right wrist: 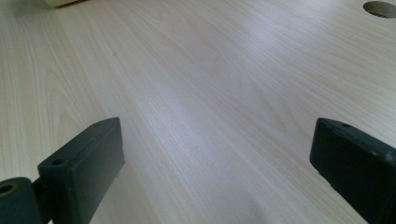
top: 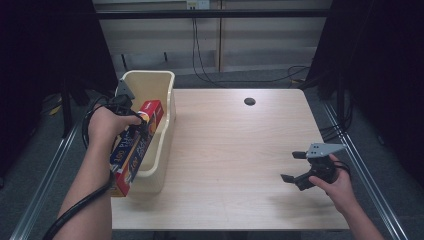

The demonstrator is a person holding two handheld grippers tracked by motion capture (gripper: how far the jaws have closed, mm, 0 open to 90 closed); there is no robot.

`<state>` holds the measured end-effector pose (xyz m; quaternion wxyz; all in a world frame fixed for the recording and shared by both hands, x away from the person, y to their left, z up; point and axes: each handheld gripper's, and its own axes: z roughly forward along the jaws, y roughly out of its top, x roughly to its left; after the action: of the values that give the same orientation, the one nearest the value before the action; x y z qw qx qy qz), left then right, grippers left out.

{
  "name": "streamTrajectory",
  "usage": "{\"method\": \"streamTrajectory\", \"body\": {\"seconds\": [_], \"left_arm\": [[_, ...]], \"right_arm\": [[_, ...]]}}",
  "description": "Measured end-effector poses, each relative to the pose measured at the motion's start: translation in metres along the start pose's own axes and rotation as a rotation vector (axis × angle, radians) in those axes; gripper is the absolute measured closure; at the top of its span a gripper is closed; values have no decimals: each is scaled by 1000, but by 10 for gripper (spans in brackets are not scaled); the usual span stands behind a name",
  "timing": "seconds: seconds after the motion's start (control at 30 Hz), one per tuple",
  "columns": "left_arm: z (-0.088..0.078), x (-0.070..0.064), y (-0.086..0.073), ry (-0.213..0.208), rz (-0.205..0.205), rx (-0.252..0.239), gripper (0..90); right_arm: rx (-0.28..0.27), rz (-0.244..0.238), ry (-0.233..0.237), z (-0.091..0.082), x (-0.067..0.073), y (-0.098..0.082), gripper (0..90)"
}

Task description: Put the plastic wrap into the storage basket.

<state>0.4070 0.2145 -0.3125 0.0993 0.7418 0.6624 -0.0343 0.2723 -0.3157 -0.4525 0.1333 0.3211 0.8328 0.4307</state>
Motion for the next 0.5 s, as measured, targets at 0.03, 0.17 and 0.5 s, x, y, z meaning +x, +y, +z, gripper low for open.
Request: {"method": "streamTrajectory", "body": {"seconds": [0.03,0.17,0.5], "left_arm": [[0,0,0,0,0,0,403],[3,-1,0,4,4,0,403],[10,-1,3,3,-6,21,402]], "right_arm": [[0,0,0,0,0,0,26],[2,1,-4,0,1,0,27],[4,4,1,0,0,-1,26]]}}
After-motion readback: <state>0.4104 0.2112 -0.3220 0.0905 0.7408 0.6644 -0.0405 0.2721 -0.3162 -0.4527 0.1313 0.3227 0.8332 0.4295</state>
